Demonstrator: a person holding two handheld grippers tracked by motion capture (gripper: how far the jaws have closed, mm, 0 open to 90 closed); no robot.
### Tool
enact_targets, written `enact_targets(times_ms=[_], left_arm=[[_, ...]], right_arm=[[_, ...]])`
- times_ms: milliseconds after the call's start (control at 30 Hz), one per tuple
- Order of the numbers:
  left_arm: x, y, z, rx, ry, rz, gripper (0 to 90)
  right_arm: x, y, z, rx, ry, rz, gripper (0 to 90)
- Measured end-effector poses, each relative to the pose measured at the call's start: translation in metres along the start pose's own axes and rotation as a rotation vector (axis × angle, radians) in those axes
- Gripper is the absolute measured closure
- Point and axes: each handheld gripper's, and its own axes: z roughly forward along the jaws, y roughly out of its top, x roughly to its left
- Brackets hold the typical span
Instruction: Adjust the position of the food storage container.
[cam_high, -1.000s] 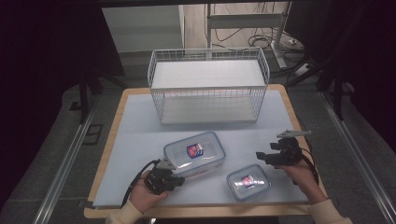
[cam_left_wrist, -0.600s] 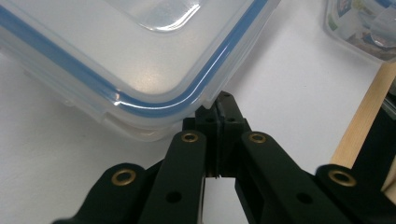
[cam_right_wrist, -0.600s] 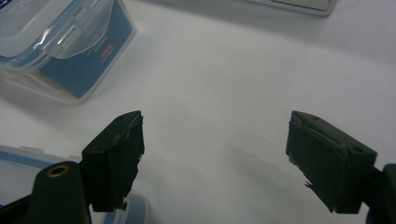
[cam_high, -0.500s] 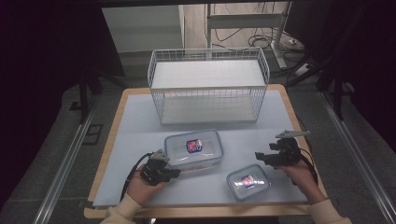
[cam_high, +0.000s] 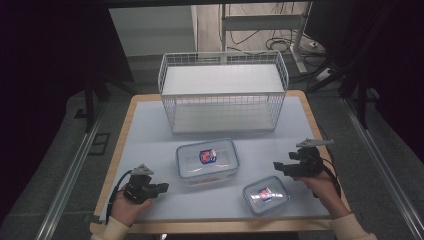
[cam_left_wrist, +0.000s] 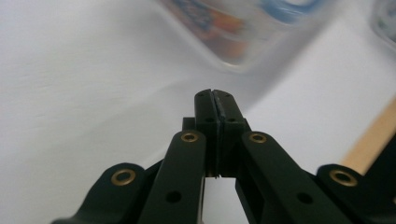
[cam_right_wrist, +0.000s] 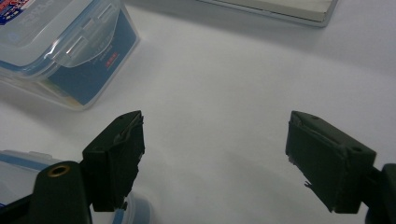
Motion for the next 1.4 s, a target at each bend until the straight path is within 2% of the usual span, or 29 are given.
enact_targets(times_ms=[100,400,500,600,633,667,800,900,1000,1133,1267,1400], left_arm=[[0.001,0.006,0.005,-0.022,0.004,-0.018,90.0],[-0.001,0.025,0.022,-0.029,0.006,-0.04,90.0],[0.001,0.029,0.025,-0.039,-0.005,-0.058,90.0],[0.004,0.034,0.029,-0.046,-0.039,-0.076,90.0],[0.004,0.035,0.03,-0.045,-0.04,-0.076,90.0],[0.003,0.037,0.031,-0.05,-0.019,-0.073,90.0],[0.004,0.043,0.033,-0.059,-0.01,-0.078,90.0],[0.003,0.047,0.038,-0.063,-0.028,-0.087,90.0],[0.0,0.053,0.043,-0.058,-0.014,-0.074,90.0],[-0.004,0.064,0.054,-0.06,-0.025,-0.068,90.0],[-0.004,0.075,0.064,-0.065,-0.021,-0.074,90.0],[-0.006,0.082,0.071,-0.069,-0.038,-0.082,90.0]], right_arm=[[0.001,0.001,0.001,0.002,-0.001,-0.001,19.4],[-0.001,0.0,0.0,0.0,-0.004,0.005,19.5],[-0.001,0.0,0.0,0.001,-0.007,0.005,19.5],[-0.001,0.0,0.0,0.002,-0.008,0.008,19.5],[-0.001,0.0,0.0,0.003,-0.009,0.008,19.5],[-0.001,0.0,0.0,0.003,-0.009,0.007,19.5],[-0.002,0.0,0.0,0.002,-0.006,0.006,19.5],[-0.002,0.0,0.001,0.001,-0.005,0.006,19.5],[-0.002,0.0,0.001,0.002,-0.005,0.005,19.5],[-0.001,0.0,0.002,0.003,-0.003,0.001,19.5],[-0.002,0.0,0.001,0.003,-0.001,0.004,19.4],[-0.003,0.0,0.002,0.002,-0.001,0.004,19.4]])
